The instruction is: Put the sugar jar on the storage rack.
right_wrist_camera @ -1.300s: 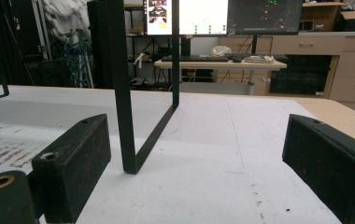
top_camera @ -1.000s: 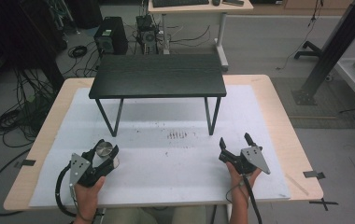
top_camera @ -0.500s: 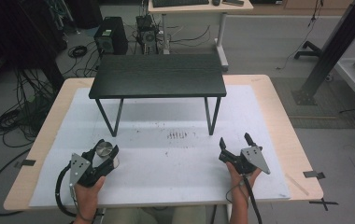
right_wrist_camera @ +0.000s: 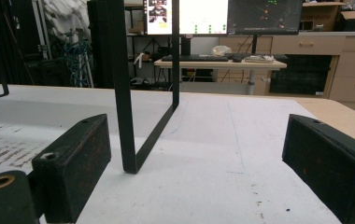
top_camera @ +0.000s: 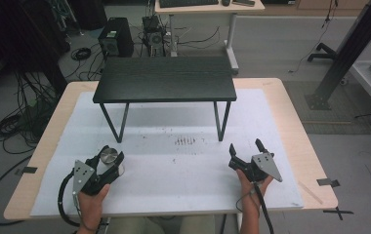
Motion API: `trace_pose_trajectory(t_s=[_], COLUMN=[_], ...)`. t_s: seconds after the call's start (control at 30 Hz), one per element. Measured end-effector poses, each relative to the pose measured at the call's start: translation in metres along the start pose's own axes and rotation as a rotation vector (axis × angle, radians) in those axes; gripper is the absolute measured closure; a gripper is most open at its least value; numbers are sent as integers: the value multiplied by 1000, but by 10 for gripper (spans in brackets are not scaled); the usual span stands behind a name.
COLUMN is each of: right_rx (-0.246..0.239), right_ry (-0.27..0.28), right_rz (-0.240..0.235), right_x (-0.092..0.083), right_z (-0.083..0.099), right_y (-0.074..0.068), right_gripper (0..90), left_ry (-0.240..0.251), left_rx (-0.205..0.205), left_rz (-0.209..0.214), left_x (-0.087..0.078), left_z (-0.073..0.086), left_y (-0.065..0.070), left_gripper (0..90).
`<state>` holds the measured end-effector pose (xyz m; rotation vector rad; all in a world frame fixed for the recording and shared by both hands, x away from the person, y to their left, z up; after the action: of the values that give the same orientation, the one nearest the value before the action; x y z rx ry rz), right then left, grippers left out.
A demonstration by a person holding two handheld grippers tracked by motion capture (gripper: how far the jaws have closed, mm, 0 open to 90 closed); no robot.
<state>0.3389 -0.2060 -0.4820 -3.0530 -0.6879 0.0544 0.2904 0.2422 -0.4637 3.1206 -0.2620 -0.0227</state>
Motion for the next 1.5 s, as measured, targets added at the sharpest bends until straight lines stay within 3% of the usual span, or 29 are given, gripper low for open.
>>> trace_pose_trajectory(t_s=[0.7, 1.1, 1.3, 1.5], right_rx=[0, 2, 4, 4], right_ry=[-1, -3, -6, -7], right_rz=[-2, -2, -2, -1], right_x=[0, 0, 1, 1], right_z=[0, 0, 0, 0], right_y=[0, 0, 0, 0], right_gripper=[84, 85, 85, 86], left_ry=[-16, 10, 19, 27], left_rx=[-13, -17, -18, -27], left_rz=[15, 82, 153, 198], left_x=[-1, -7, -7, -4], left_z=[-6, -57, -96, -120], left_y=[1, 3, 7, 13], left_gripper=[420, 420, 420, 420])
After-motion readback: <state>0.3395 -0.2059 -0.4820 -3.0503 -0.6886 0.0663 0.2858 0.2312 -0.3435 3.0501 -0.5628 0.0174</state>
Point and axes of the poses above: each handheld gripper's, and its own axes: x roughly forward along the jaws, z roughly out of its underside, y roughly to its right, the point moved 4 cm from there along x, roughly forward along the jaws, and after that the axes turned 13 degrees about -z, right-handed, at the moved point
